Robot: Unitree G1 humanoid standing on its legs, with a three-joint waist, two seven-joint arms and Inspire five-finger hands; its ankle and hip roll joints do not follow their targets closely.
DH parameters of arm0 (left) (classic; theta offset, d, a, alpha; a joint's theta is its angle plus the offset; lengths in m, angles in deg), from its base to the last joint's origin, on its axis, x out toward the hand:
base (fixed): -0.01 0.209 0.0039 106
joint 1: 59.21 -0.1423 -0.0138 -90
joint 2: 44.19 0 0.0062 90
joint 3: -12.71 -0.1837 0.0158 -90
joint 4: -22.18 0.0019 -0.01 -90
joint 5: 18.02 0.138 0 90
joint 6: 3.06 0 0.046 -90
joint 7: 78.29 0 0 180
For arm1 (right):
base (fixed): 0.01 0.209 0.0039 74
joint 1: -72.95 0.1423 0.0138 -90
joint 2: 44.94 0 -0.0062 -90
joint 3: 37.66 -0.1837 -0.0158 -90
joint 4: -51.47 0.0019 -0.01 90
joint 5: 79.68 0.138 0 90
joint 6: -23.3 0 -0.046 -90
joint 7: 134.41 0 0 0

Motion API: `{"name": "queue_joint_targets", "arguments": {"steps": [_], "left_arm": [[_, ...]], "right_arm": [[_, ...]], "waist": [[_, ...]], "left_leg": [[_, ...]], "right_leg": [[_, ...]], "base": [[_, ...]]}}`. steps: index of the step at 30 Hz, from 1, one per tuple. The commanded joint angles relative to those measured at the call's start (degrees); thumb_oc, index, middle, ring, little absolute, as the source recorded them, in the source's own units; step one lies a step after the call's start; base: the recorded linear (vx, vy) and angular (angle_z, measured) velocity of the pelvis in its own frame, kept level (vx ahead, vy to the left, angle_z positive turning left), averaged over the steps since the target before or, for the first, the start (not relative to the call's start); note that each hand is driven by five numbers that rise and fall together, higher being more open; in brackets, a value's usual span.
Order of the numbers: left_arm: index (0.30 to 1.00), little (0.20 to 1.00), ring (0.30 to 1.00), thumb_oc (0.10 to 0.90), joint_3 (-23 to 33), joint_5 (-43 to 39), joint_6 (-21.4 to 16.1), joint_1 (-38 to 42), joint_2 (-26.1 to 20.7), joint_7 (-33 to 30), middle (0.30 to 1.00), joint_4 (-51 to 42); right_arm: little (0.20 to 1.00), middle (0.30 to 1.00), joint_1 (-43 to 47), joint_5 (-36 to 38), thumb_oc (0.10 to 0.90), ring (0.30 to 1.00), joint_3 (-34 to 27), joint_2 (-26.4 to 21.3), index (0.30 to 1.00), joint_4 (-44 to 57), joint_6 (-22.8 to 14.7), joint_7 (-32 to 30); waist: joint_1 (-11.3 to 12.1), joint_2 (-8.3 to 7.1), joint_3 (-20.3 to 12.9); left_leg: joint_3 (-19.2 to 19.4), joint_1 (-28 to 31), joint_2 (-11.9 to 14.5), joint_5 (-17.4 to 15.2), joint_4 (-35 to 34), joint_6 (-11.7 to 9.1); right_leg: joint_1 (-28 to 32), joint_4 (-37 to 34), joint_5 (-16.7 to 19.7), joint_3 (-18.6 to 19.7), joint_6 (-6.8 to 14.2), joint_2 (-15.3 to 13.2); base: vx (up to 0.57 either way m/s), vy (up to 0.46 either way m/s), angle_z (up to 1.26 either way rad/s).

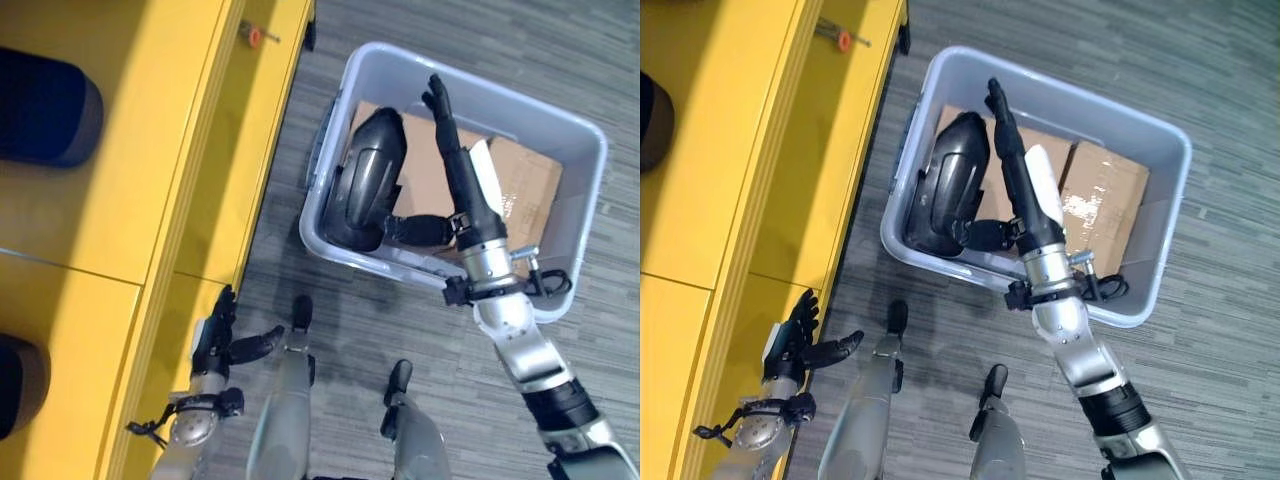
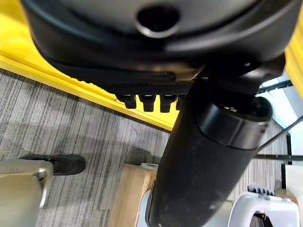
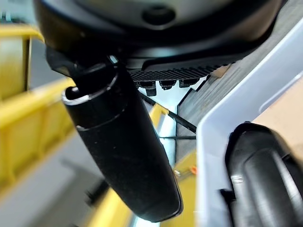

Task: Move parts from the plastic box to the shelf.

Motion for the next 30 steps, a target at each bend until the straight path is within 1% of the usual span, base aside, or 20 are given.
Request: {"name": "queue_joint_targets", "arguments": {"steps": [1,2,3,4,5,7,8,9,10,11,12,14,16,21,22,23,24,28,29,30], "left_arm": [[1.0,1.0,1.0,0.9,1.4,0.3,-4.8,-1.7,-3.3,-1.4,1.0,-4.8],[1.0,1.0,1.0,0.9,1.5,-0.1,-4.9,-1.3,-3.7,-1.5,1.0,-4.7],[1.0,1.0,1.0,0.9,1.5,-0.2,-5.0,-1.0,-4.0,-1.4,1.0,-4.5],[1.0,1.0,1.0,0.9,1.3,-0.3,-5.2,-0.5,-4.9,-1.5,1.0,-4.1],[1.0,1.0,1.0,0.9,1.4,-0.4,-5.2,-0.5,-5.3,-1.5,1.0,-4.2],[1.0,1.0,1.0,0.9,1.3,-0.7,-5.3,-0.1,-5.6,-1.5,1.0,-4.1],[1.0,1.0,1.0,0.9,1.1,-0.8,-5.4,0.1,-6.1,-1.5,1.0,-3.9],[1.0,1.0,1.0,0.9,1.4,-0.7,-5.3,0.3,-6.2,-1.5,1.0,-4.1],[1.0,1.0,1.0,0.9,1.7,-0.6,-5.4,0.3,-6.7,-1.6,1.0,-4.7],[1.0,1.0,1.0,0.9,1.8,-0.6,-5.4,0.3,-6.6,-1.6,1.0,-4.7],[1.0,1.0,1.0,0.9,1.9,-0.6,-5.4,0.3,-7.0,-1.8,1.0,-4.7],[1.0,1.0,1.0,0.9,2.3,-0.5,-5.3,0.3,-7.2,-2.1,1.0,-4.6],[1.0,1.0,1.0,0.9,2.9,-0.6,-5.3,0.2,-7.2,-2.6,1.0,-4.4],[1.0,1.0,1.0,0.9,3.5,-0.5,-5.3,1.0,-6.9,-3.1,1.0,-3.6],[1.0,1.0,1.0,0.9,3.6,-0.5,-5.3,0.9,-6.8,-3.3,1.0,-3.2],[1.0,1.0,1.0,0.9,4.2,-0.5,-5.2,0.8,-6.9,-3.5,1.0,-3.4],[1.0,1.0,1.0,0.9,4.3,-0.6,-5.2,0.7,-7.1,-3.6,1.0,-3.5],[1.0,1.0,1.0,0.9,4.5,-0.9,-5.4,1.1,-7.2,-3.8,1.0,-3.7],[1.0,1.0,1.0,0.9,4.5,-0.9,-5.5,1.2,-7.2,-4.0,1.0,-4.1],[1.0,1.0,1.0,0.9,4.4,-1.0,-5.6,1.2,-7.2,-4.0,1.0,-4.3]], "right_arm": [[1.0,1.0,4.4,-3.1,0.9,1.0,-2.0,-7.6,1.0,3.5,-2.0,-3.8],[1.0,1.0,6.3,-3.3,0.9,1.0,-1.2,-9.5,1.0,2.7,-1.6,-3.8],[1.0,1.0,8.6,-4.6,0.9,1.0,0.4,-12.4,1.0,1.5,-1.2,-3.3],[1.0,1.0,12.2,-5.9,0.9,1.0,2.4,-17.3,1.0,0.4,-1.0,-2.9],[1.0,1.0,14.3,-6.4,0.9,1.0,4.3,-19.9,1.0,-0.4,-0.9,-2.2],[1.0,1.0,16.9,-7.4,0.9,1.0,6.5,-23.0,1.0,-1.8,-0.6,-2.0],[1.0,1.0,19.5,-8.9,0.9,1.0,9.3,-25.7,1.0,-2.6,-0.3,-1.2],[1.0,1.0,21.8,-9.7,0.9,1.0,11.5,-27.5,1.0,-3.5,-0.3,-1.2],[1.0,1.0,25.9,-10.9,0.9,1.0,15.2,-31.0,1.0,-4.7,-0.2,-0.3],[1.0,1.0,26.2,-10.9,0.9,1.0,15.5,-31.0,1.0,-4.8,-0.2,-0.3],[1.0,1.0,27.4,-12.6,0.9,1.0,17.4,-33.6,1.0,-4.7,0.0,0.1],[1.0,1.0,31.1,-13.5,0.9,1.0,21.0,-36.1,1.0,-5.2,0.2,0.9],[1.0,1.0,34.3,-14.5,0.9,1.0,24.1,-38.2,1.0,-5.7,0.6,1.2],[1.0,1.0,39.4,-16.4,0.9,1.0,29.6,-40.0,1.0,-5.7,0.9,2.4],[1.0,1.0,40.7,-17.7,0.9,1.0,31.4,-40.5,1.0,-5.9,1.0,2.6],[1.0,1.0,43.1,-19.3,0.9,1.0,34.7,-40.8,1.0,-6.4,1.3,3.3],[1.0,1.0,44.0,-20.2,0.9,1.0,35.9,-41.1,1.0,-6.4,1.3,3.8],[1.0,1.0,49.1,-22.6,0.9,1.0,42.3,-40.0,1.0,-7.6,1.2,5.1],[1.0,1.0,51.6,-23.7,0.9,1.0,45.2,-39.6,1.0,-8.5,1.3,5.4],[1.0,1.0,52.6,-24.0,0.9,1.0,46.3,-39.4,1.0,-8.7,1.2,5.5]], "waist": [[0.1,-0.89,-2.5],[0.5,-0.89,-1.9],[0.8,-0.95,-1.5],[1.2,-1.05,-0.6],[1.4,-1.1,-0.5],[1.6,-1.2,-0.5],[1.9,-1.43,-0.5],[1.7,-1.45,-0.5],[1.8,-1.7,-0.5],[1.7,-1.66,-0.5],[1.8,-2.11,-0.5],[1.7,-2.35,-0.5],[1.6,-2.68,-0.5],[1.0,-3.14,-0.5],[0.9,-3.18,-0.5],[0.8,-3.25,-0.5],[0.9,-3.37,-0.5],[1.2,-3.37,-0.5],[1.2,-3.36,-0.5],[1.2,-3.29,-0.5]], "left_leg": [[-3.0,2.7,5.9,-6.9,3.2,-3.5],[-3.1,2.5,6.0,-6.5,2.9,-3.6],[-3.2,2.3,6.1,-6.2,2.5,-3.8],[-3.4,2.2,6.3,-6.0,2.0,-4.1],[-3.5,1.8,6.4,-5.6,1.5,-4.3],[-3.8,1.0,6.8,-5.0,0.9,-4.5],[-4.0,0.5,6.9,-4.6,0.5,-4.7],[-4.3,-0.1,7.0,-4.0,0.1,-4.7],[-4.7,-1.3,7.2,-3.4,-0.5,-4.8],[-4.7,-1.3,7.2,-3.4,-0.5,-4.8],[-4.9,-1.7,7.6,-3.5,-0.7,-5.0],[-5.2,-2.6,8.0,-3.0,-1.3,-5.2],[-5.4,-3.2,8.5,-2.4,-1.8,-5.5],[-6.1,-4.8,9.2,-1.7,-2.7,-5.8],[-6.2,-5.1,9.4,-1.6,-2.7,-5.9],[-6.5,-5.8,9.6,-1.3,-2.9,-6.0],[-6.7,-6.1,9.7,-1.3,-2.9,-6.1],[-7.1,-7.6,9.9,-1.0,-3.2,-6.3],[-7.3,-8.3,9.9,-0.9,-3.2,-6.3],[-7.4,-8.5,9.9,-0.8,-3.3,-6.3]], "right_leg": [[-3.5,1.6,5.4,1.8,-0.6,-4.7],[-3.9,2.0,5.2,1.7,-0.8,-4.6],[-4.4,2.4,4.9,1.8,-0.8,-4.5],[-5.1,3.2,4.1,1.7,-1.0,-4.2],[-5.8,3.5,3.9,1.5,-1.1,-4.1],[-6.9,4.0,3.6,1.4,-1.2,-3.8],[-7.7,4.4,3.5,1.4,-1.2,-3.6],[-8.8,4.6,3.6,1.3,-1.2,-3.4],[-10.7,5.6,3.3,1.3,-1.4,-3.0],[-10.7,5.6,3.3,1.3,-1.4,-3.0],[-11.8,6.4,2.7,1.2,-1.4,-2.6],[-13.4,7.2,2.4,1.0,-1.5,-2.3],[-14.7,8.0,2.1,0.8,-1.7,-1.9],[-17.3,9.7,0.9,0.7,-2.1,-1.1],[-17.9,10.1,0.7,0.6,-2.2,-1.0],[-18.8,10.7,0.4,0.5,-2.3,-0.7],[-19.4,10.9,0.3,0.5,-2.4,-0.7],[-21.4,12.0,-0.2,0.1,-2.6,-0.5],[-22.2,12.3,-0.3,0.1,-2.6,-0.2],[-22.5,12.4,-0.3,0.1,-2.6,-0.2]], "base": [[-0.07,-0.071,0.11],[-0.05,-0.056,0.13],[-0.02,-0.101,0.17],[-0.01,-0.111,0.11],[0.0,-0.103,0.04],[0.0,-0.077,-0.02],[-0.02,-0.071,0.05],[-0.02,-0.093,0.05],[-0.02,-0.062,0.02],[0.01,-0.096,-0.03],[0.02,-0.068,-0.02],[0.01,-0.077,0.02],[0.0,-0.064,0.04],[0.0,-0.071,0.01],[0.0,-0.081,0.05],[0.0,-0.078,0.07],[0.0,-0.076,0.05],[0.0,-0.048,0.03],[0.0,-0.048,-0.03],[0.0,0.0,0.0]]}}
